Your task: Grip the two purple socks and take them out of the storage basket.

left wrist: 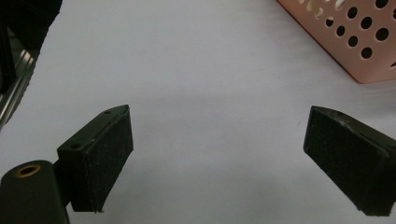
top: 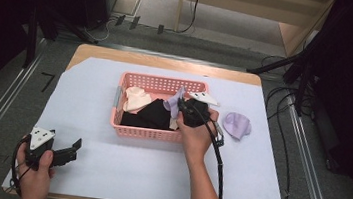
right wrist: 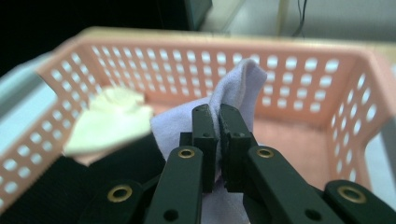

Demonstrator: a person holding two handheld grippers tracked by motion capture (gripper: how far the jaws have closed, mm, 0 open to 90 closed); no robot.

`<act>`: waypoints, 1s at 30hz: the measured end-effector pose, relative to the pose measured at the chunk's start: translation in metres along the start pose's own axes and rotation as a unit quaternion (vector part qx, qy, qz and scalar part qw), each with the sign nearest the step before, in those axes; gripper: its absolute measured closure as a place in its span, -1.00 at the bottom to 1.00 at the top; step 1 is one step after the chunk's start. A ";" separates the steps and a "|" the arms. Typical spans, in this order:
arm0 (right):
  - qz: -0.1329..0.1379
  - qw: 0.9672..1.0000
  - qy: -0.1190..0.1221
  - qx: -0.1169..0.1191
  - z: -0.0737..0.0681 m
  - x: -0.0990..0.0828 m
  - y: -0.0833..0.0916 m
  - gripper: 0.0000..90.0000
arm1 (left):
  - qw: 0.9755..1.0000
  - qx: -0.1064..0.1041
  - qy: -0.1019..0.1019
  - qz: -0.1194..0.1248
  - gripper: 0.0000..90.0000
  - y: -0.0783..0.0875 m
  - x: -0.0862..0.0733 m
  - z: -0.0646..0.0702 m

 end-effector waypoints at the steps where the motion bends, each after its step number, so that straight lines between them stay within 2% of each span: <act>1: 0.016 1.000 0.005 0.002 0.000 0.003 0.003 0.93 | 1.000 0.000 -0.001 0.000 -0.79 0.000 0.000 0.000; 5: 0.068 0.997 0.034 0.017 -0.005 0.016 0.012 0.93 | 1.000 0.000 -0.001 0.001 -0.79 0.000 0.000 0.000; 7: 0.090 0.995 0.040 0.020 -0.007 0.022 0.016 0.93 | 1.000 0.000 0.000 0.003 -0.79 0.000 0.000 0.000; 11: 0.122 0.992 0.036 0.014 -0.004 0.031 0.022 0.93 | 1.000 0.001 0.002 0.005 -0.80 0.001 0.001 0.000; 17: 0.169 0.985 0.036 -0.005 0.007 0.046 0.037 0.93 | 1.000 0.001 0.001 0.004 -0.80 0.001 0.000 0.000; 23: 0.197 0.980 0.033 -0.022 0.026 0.056 0.051 0.93 | 1.000 0.001 0.000 0.004 -0.79 0.001 0.000 0.000; 30: 0.210 0.976 0.013 -0.052 0.062 0.055 0.069 0.92 | 1.000 0.002 -0.001 0.005 -0.79 0.001 0.000 0.000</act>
Point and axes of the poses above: each handheld gripper's, and its own axes: y roughly backward along the jaws, x roughly out of its top, z roughly to its right, the point moved 9 cm from there along -y, roughly forward along the jaws
